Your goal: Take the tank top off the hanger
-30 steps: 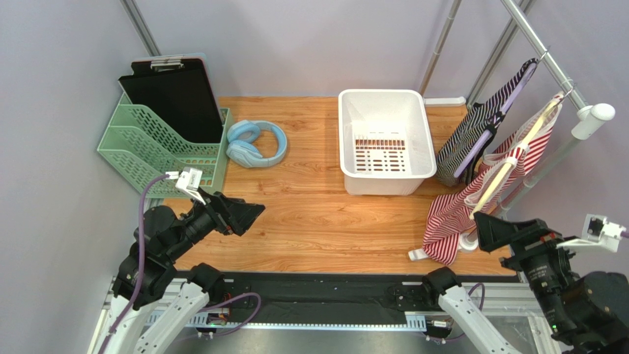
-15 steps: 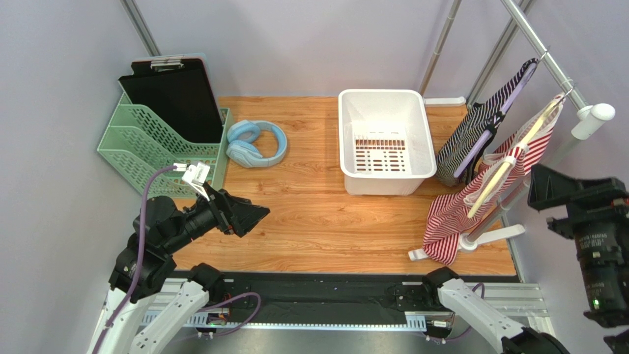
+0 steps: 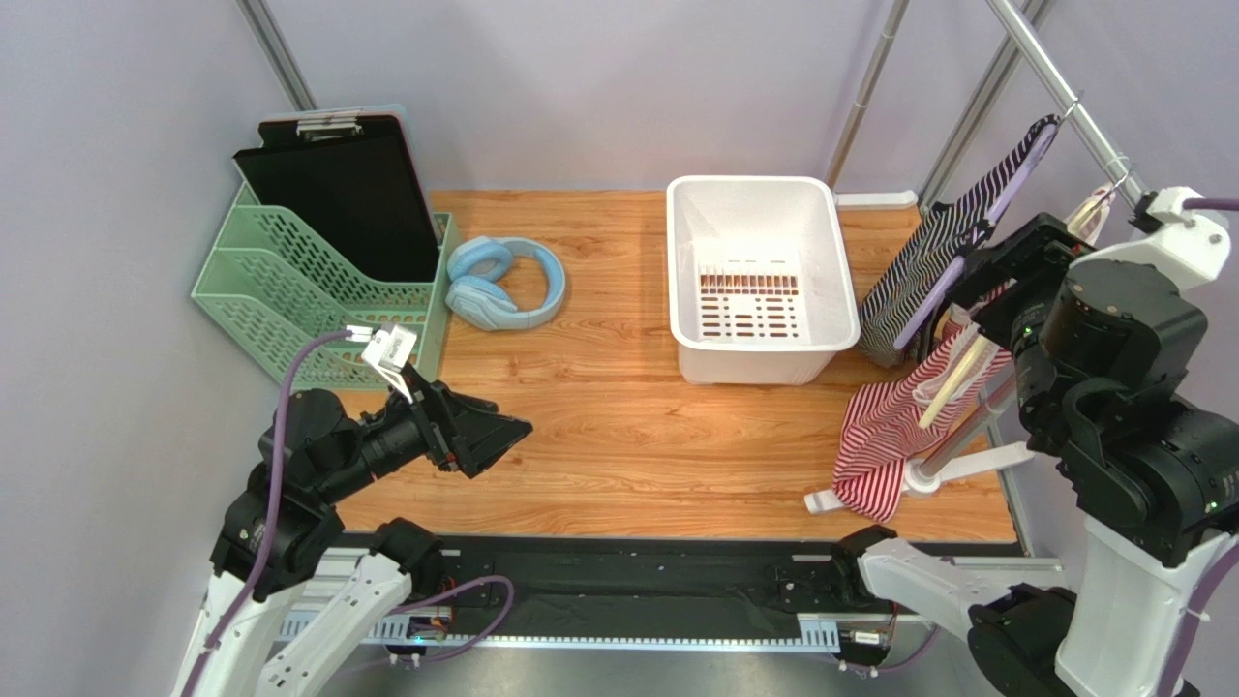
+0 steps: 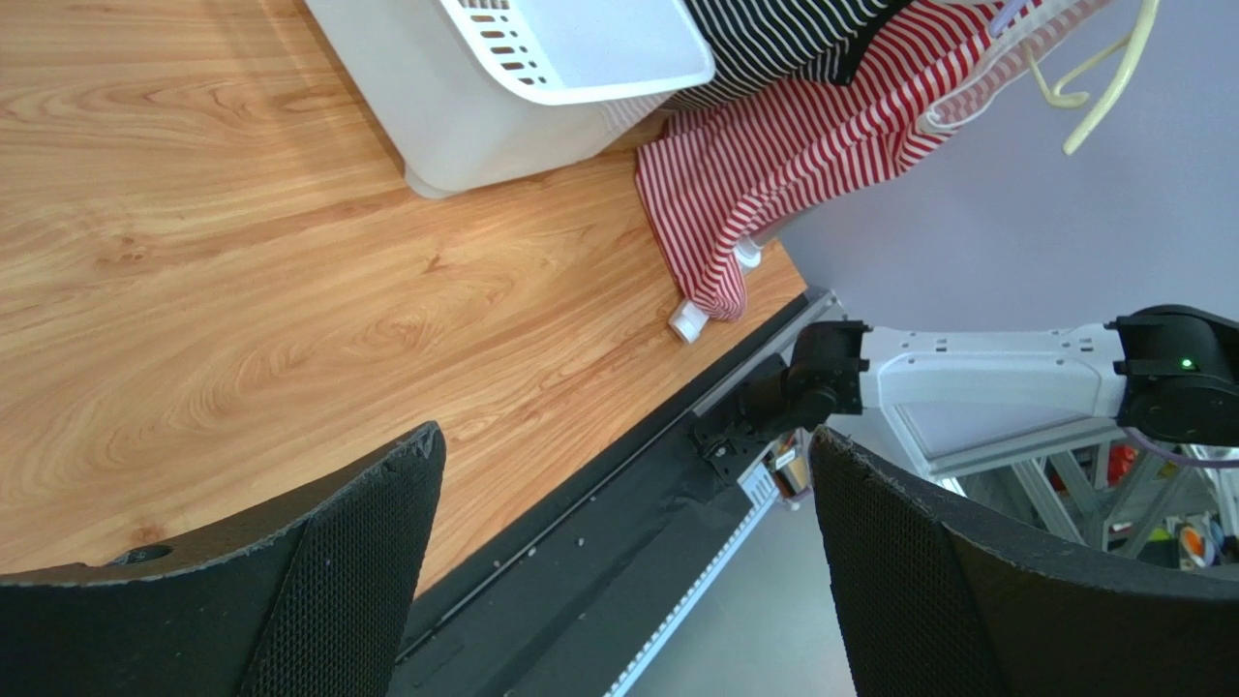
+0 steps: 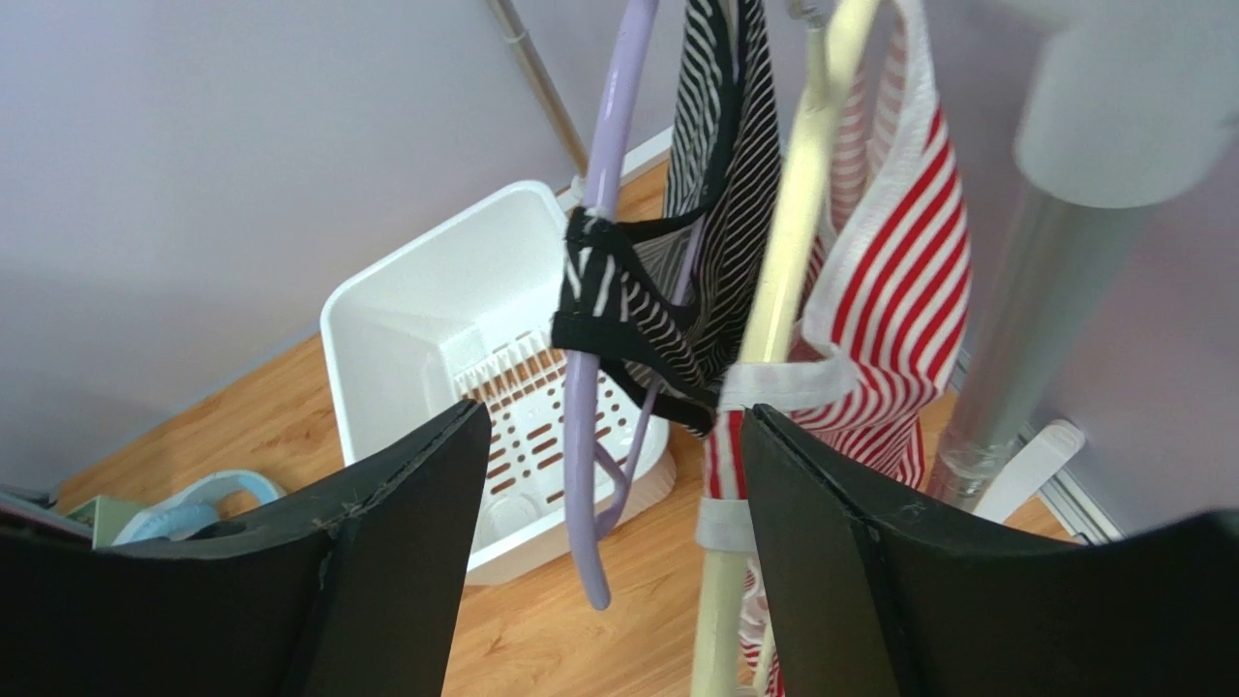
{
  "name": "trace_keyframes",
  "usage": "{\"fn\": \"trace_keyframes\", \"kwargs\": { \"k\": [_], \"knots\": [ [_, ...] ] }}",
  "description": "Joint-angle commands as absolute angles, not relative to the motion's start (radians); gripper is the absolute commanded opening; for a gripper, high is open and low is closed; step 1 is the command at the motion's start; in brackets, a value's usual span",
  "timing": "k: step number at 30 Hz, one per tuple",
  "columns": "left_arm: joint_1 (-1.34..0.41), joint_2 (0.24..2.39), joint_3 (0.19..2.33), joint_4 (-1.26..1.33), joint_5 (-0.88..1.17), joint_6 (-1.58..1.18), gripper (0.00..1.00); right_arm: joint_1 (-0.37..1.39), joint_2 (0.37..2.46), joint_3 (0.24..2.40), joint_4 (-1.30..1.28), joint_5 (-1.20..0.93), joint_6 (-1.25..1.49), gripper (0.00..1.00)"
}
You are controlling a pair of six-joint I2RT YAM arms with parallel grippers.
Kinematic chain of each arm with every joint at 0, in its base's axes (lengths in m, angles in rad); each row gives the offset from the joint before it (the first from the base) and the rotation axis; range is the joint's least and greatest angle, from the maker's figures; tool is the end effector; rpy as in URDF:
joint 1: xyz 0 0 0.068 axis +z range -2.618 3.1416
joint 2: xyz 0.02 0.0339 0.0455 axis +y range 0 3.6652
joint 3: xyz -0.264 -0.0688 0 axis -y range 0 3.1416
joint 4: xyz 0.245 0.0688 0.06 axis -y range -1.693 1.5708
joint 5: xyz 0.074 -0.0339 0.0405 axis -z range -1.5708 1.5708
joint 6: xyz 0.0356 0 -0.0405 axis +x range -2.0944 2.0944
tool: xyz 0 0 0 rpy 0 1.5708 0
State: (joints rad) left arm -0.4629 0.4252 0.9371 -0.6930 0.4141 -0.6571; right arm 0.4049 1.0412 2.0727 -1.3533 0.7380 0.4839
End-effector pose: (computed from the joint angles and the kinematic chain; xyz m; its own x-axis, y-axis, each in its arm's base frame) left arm 0.0549 -0.0434 0.3755 -0.5936 -0.3287 -0.7346 0.5056 0.5578 -0.6582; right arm 0.0610 0.0001 0.5506 -0.1200 0.3230 -0.9387 0.3966 0.8825 0.2530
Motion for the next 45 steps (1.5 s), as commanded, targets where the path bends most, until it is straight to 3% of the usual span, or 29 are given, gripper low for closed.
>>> {"fn": "trace_keyframes", "kwargs": {
  "k": [1, 14, 31, 45],
  "knots": [
    [-0.459, 0.419, 0.962, -0.696, 0.44, -0.664, 0.98, 0.407, 0.994, 2.049, -1.519, 0.863, 0.473, 0.69],
    [-0.457, 0.413, 0.959, -0.707, 0.445, -0.669, 0.97, 0.407, 1.015, 1.976, -1.5, 0.943, 0.454, 0.65],
    [-0.459, 0.399, 0.98, -0.753, 0.439, -0.658, 0.97, 0.406, 0.992, 1.833, -1.462, 0.996, 0.488, 0.5],
    [-0.459, 0.399, 1.017, -0.79, 0.428, -0.646, 0.97, 0.405, 1.008, 1.939, -1.453, 0.976, 0.517, 0.0]
  ]
}}
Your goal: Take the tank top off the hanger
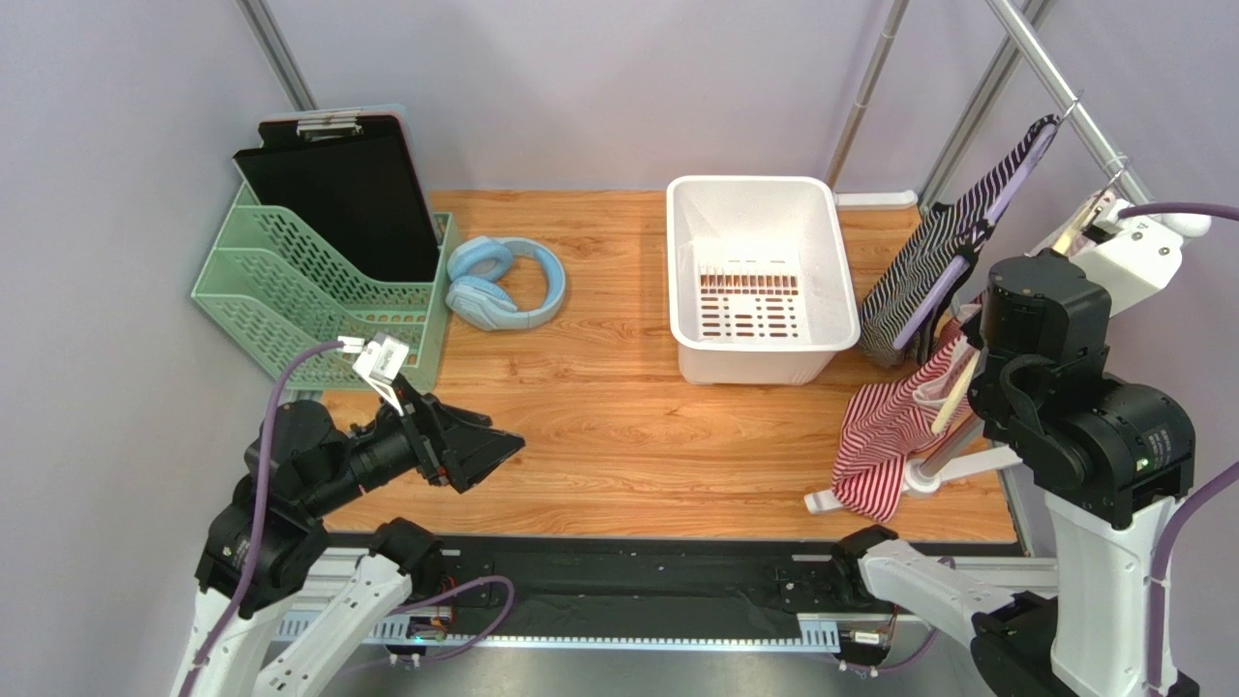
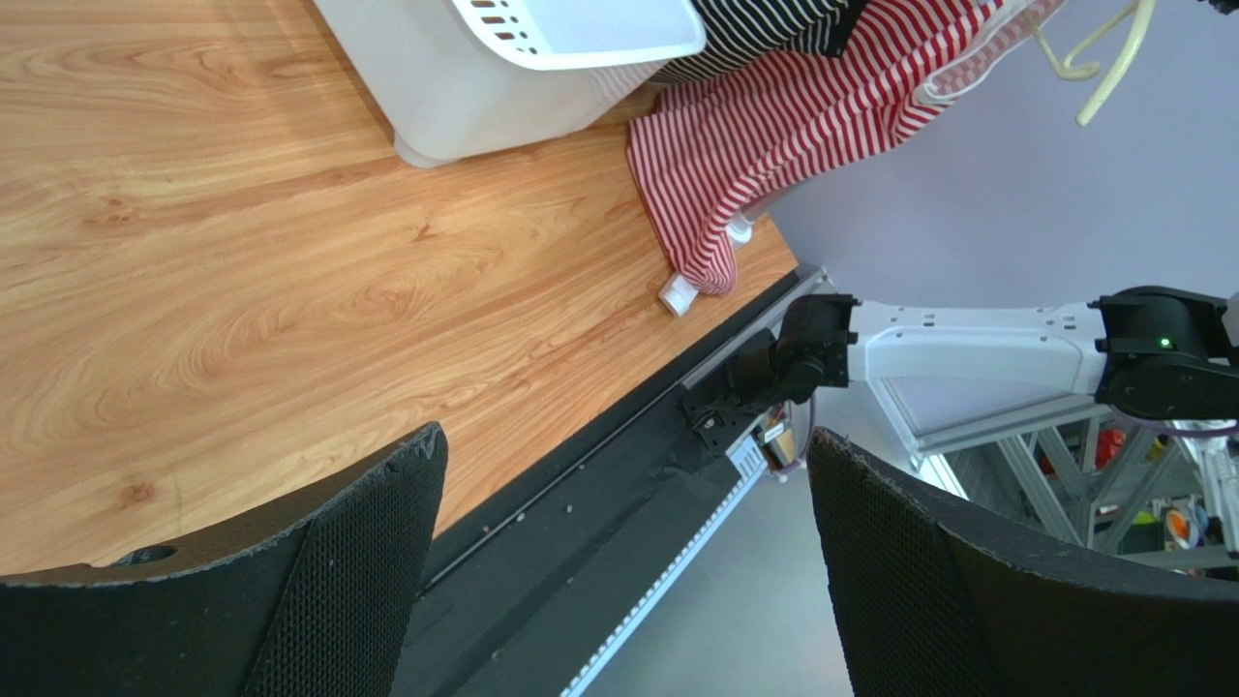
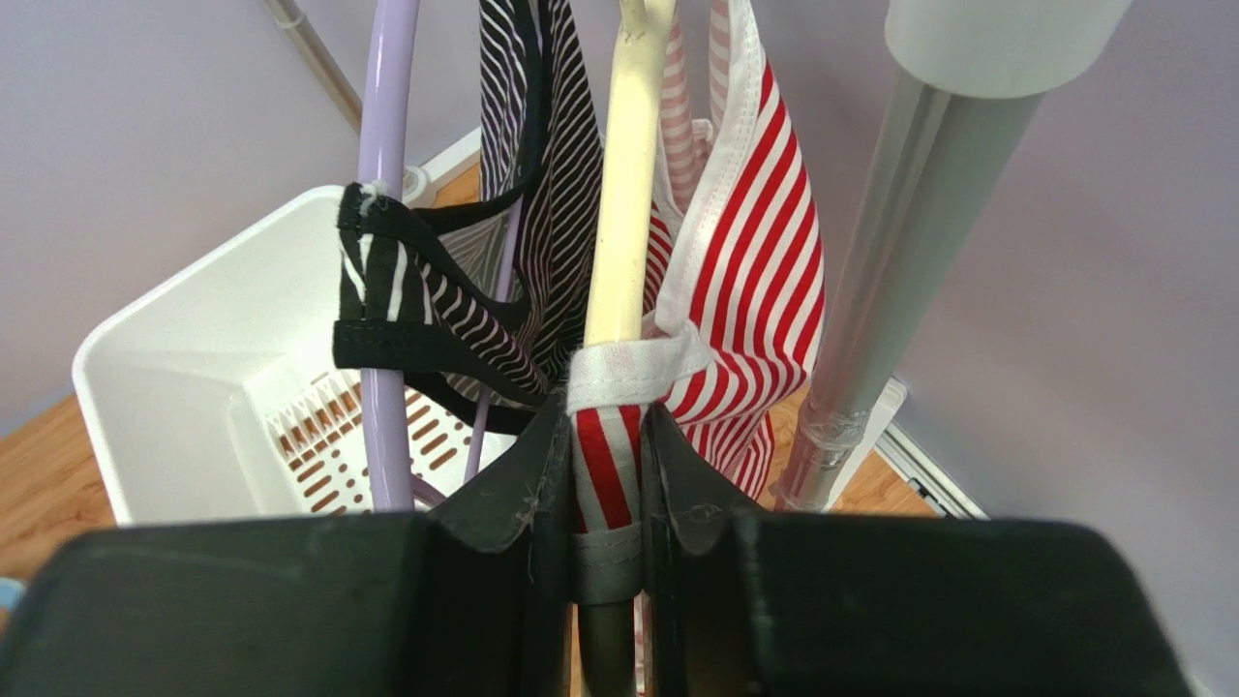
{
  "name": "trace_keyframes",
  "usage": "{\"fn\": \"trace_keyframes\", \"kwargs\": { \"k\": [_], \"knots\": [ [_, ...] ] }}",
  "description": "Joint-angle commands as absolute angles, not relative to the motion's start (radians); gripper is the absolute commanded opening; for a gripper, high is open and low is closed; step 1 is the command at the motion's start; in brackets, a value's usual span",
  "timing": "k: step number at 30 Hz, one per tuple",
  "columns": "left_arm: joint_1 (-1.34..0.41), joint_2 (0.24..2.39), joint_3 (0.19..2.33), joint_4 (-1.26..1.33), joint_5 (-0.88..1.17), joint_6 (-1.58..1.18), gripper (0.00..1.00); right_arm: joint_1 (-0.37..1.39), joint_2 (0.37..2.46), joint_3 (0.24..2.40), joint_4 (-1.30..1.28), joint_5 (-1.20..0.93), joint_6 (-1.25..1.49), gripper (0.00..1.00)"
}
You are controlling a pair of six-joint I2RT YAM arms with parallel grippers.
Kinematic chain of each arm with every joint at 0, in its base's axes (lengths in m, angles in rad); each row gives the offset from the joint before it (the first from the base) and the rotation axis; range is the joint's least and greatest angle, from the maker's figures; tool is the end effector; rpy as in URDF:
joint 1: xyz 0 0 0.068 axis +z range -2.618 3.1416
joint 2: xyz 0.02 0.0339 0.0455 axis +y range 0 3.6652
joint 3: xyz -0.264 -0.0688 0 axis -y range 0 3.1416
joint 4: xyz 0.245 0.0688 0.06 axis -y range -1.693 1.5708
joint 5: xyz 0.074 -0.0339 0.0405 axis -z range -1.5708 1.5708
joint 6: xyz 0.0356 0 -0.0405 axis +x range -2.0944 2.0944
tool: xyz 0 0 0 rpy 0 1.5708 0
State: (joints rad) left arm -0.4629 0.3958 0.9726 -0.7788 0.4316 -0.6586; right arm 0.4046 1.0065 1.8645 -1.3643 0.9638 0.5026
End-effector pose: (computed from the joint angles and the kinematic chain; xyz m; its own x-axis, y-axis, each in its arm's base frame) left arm 0.0410 -0.0371 0.3779 -0.6146 -0.3145 -0.7234 0.5009 0.5528 -0.6659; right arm 0.0815 0.0031 0.5154 -0.1807 0.2215 -0.9583 0.5966 0.7993 0.0722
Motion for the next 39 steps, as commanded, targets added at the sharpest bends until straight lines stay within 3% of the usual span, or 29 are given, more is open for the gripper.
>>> {"fn": "trace_keyframes", "kwargs": {
  "k": [1, 9, 17, 24, 33, 39],
  "knots": [
    [-0.459, 0.4, 1.02, -0.793, 0.428, -0.644, 0.97, 0.405, 1.006, 1.953, -1.454, 0.97, 0.518, 0.0],
    [-0.46, 0.397, 1.011, -0.792, 0.426, -0.65, 0.97, 0.405, 0.968, 2.063, -1.456, 0.928, 0.499, 0.0],
    [-0.459, 0.42, 0.996, -0.769, 0.44, -0.655, 0.96, 0.405, 0.841, 1.867, -1.136, 0.91, 0.316, 0.0],
    [-0.459, 0.417, 0.908, -0.701, 0.489, -0.69, 0.96, 0.405, 0.804, 1.911, -1.031, 0.789, 0.288, 0.0],
    [-0.46, 0.492, 0.665, -0.385, 0.675, -0.842, 0.97, 0.405, 0.762, 1.988, -1.164, 0.663, 0.345, 0.0],
    [-0.46, 0.606, 0.653, -0.298, 0.752, -0.838, 0.96, 0.406, 0.674, 1.944, -1.334, 0.628, 0.417, 0.0]
  ]
}}
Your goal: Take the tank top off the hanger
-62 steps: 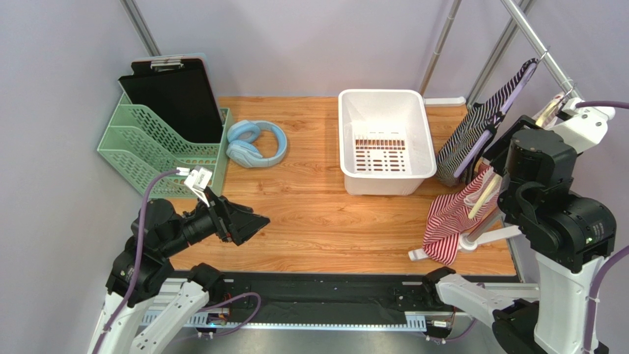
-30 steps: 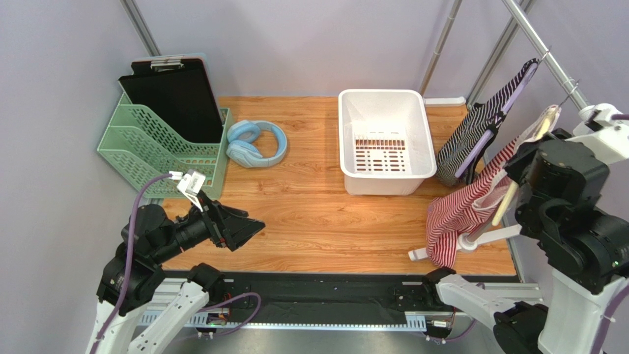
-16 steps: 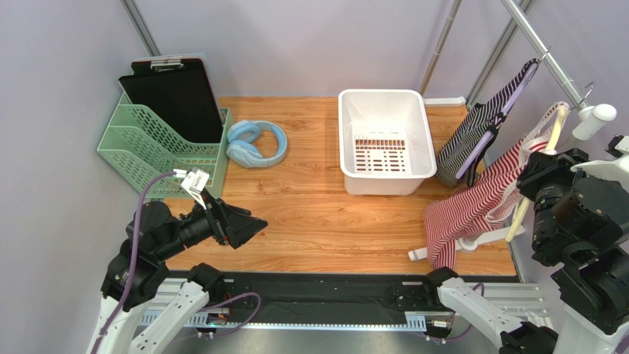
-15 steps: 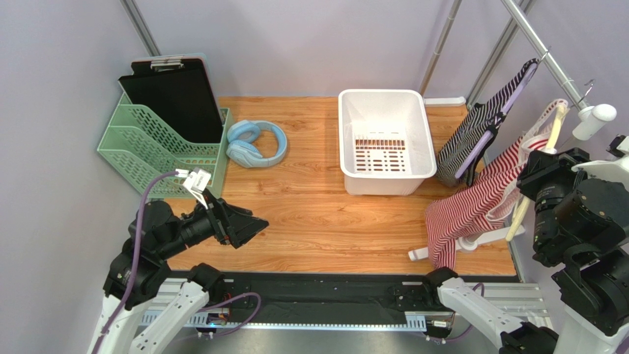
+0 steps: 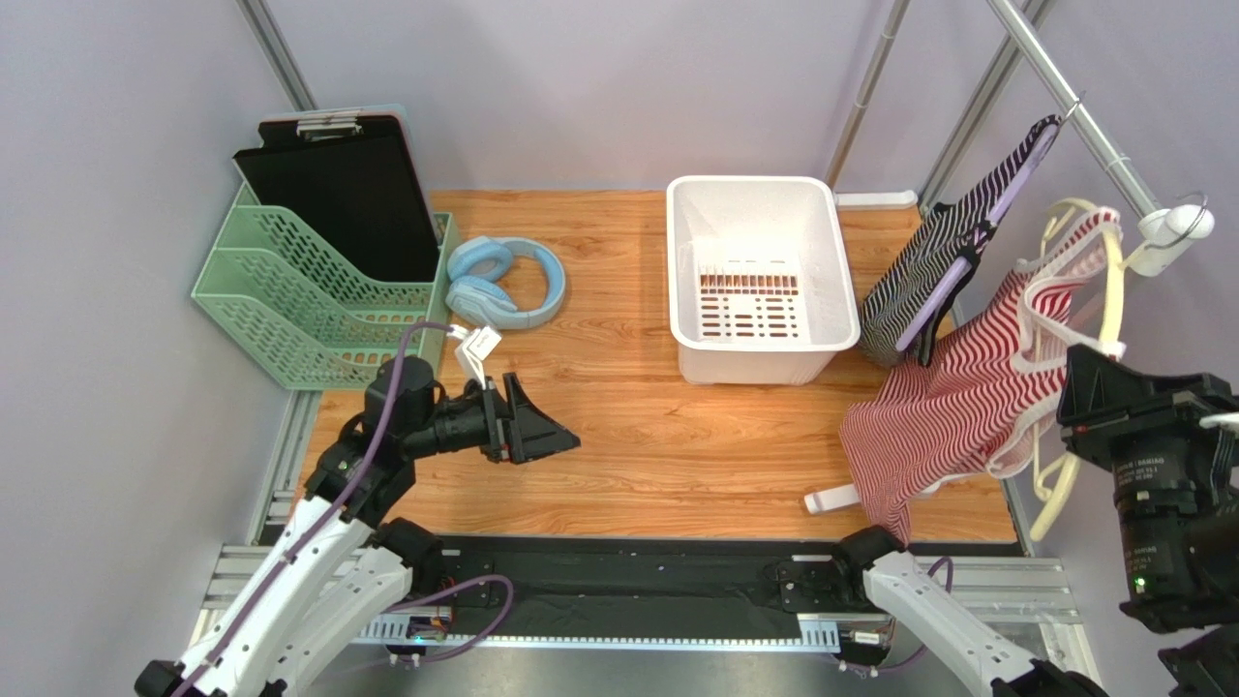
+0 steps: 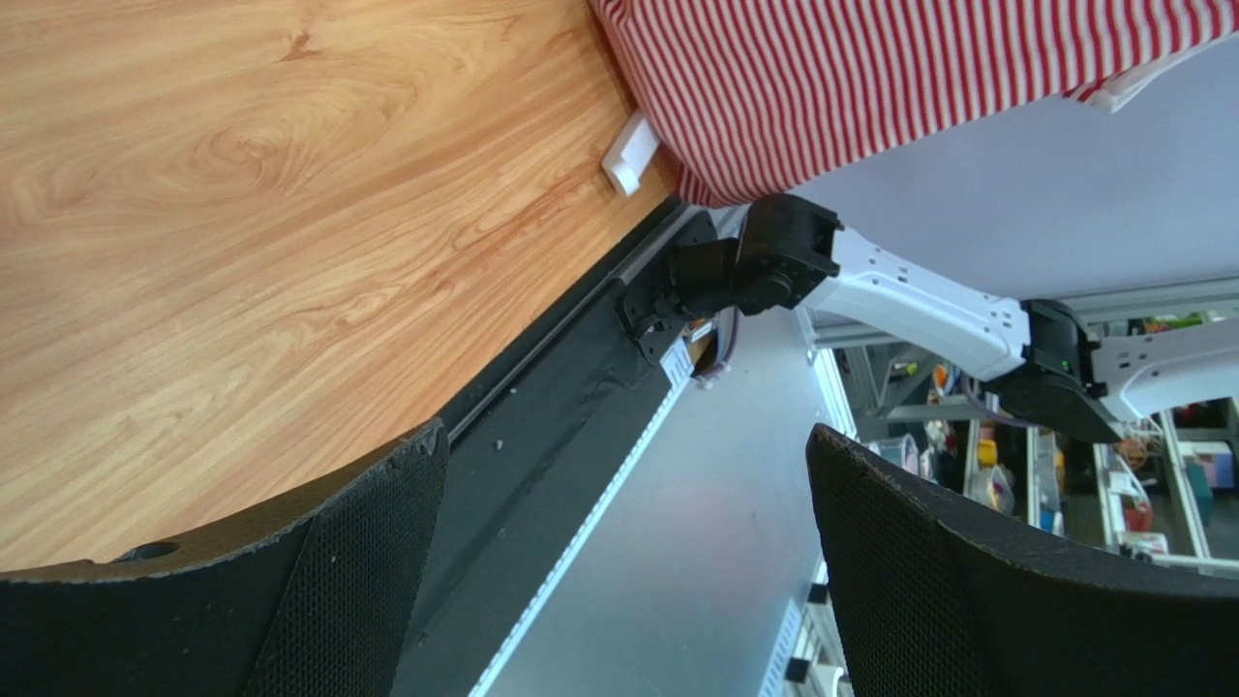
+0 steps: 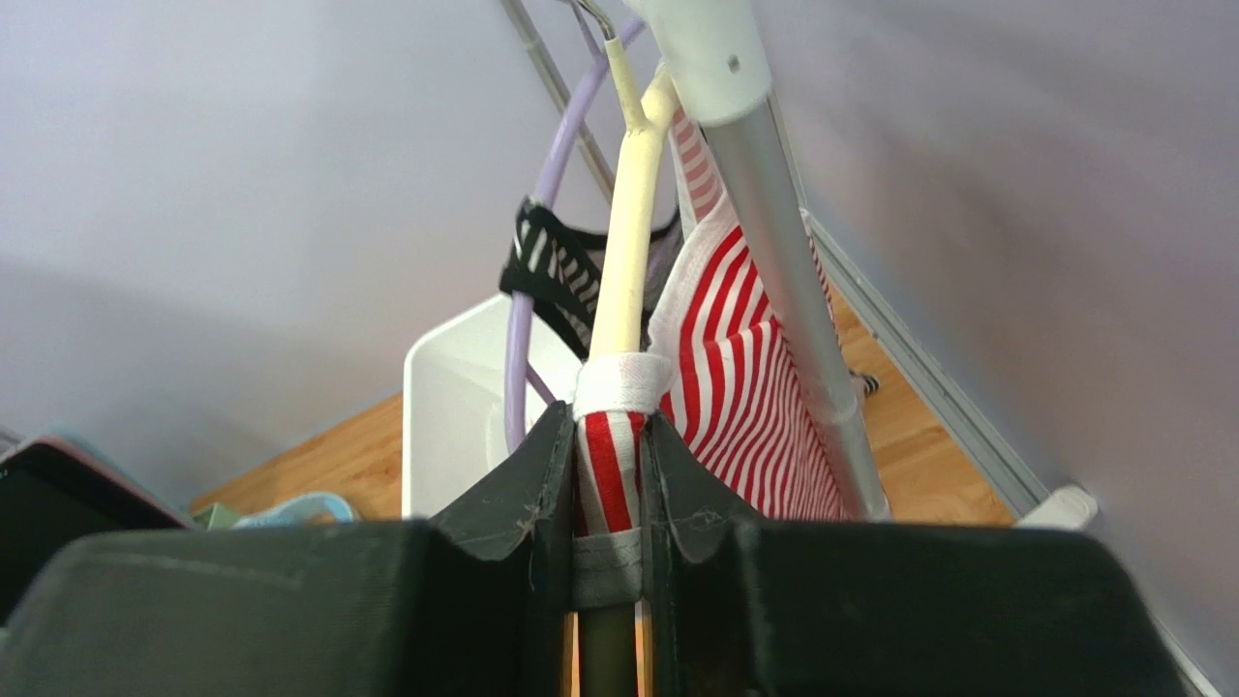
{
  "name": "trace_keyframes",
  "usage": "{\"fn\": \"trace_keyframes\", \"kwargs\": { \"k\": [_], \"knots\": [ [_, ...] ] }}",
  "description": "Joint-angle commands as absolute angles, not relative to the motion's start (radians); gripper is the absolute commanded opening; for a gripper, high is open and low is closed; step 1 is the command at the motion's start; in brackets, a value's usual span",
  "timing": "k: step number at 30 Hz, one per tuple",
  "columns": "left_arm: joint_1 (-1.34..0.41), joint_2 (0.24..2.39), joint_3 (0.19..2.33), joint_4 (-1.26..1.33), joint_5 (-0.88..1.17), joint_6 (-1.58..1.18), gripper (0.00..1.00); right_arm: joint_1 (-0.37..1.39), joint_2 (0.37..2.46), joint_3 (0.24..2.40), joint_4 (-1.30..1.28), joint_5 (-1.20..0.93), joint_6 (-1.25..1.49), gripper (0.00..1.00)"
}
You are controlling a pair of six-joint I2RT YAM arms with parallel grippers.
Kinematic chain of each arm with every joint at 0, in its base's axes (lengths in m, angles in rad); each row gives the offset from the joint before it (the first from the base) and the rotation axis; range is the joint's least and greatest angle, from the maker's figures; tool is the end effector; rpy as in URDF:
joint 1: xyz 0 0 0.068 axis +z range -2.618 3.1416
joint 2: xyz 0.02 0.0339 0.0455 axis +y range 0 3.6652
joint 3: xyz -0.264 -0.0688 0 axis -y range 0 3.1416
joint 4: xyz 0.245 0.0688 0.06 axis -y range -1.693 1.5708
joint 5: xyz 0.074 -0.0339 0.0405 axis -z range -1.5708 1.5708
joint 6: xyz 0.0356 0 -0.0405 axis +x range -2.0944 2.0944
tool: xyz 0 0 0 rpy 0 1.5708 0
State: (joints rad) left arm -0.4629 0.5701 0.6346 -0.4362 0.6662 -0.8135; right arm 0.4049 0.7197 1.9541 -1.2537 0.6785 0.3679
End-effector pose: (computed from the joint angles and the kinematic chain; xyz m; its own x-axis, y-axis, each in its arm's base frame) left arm 0.1095 -0.0793 0.2946 -0.8528 -0.2129 -0.4769 0.3589 0.4245 -0.8313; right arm -0.0395 -0.0413 0.5366 0.0806 0.3392 -0.9373 0.2584 0.9011 0.3483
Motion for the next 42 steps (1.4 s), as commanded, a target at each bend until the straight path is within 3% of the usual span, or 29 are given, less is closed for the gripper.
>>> {"fn": "trace_keyframes", "kwargs": {
  "k": [1, 9, 19, 27, 42],
  "knots": [
    [-0.459, 0.62, 0.655, -0.284, 0.756, -0.838, 0.96, 0.405, 0.658, 1.937, -1.353, 0.618, 0.42, 0.0],
    [-0.495, 0.664, 0.696, -0.195, 0.796, -0.859, 0.96, 0.402, 0.565, 1.927, -1.489, 0.436, 0.41, 0.0],
    [-0.765, 0.805, 0.885, -0.207, 0.703, -0.784, 0.94, 0.402, 0.483, 1.937, -1.665, 0.218, 0.383, 0.0],
    [-0.983, 0.9, 1.006, -0.212, 0.558, -0.736, 0.93, 0.402, 0.371, 1.867, -1.666, -0.093, 0.397, 0.0],
    [-1.126, 0.876, 1.037, -0.077, 0.545, -0.713, 0.92, 0.4, 0.331, 1.719, -1.568, -0.489, 0.344, 0.0]
  ]
}}
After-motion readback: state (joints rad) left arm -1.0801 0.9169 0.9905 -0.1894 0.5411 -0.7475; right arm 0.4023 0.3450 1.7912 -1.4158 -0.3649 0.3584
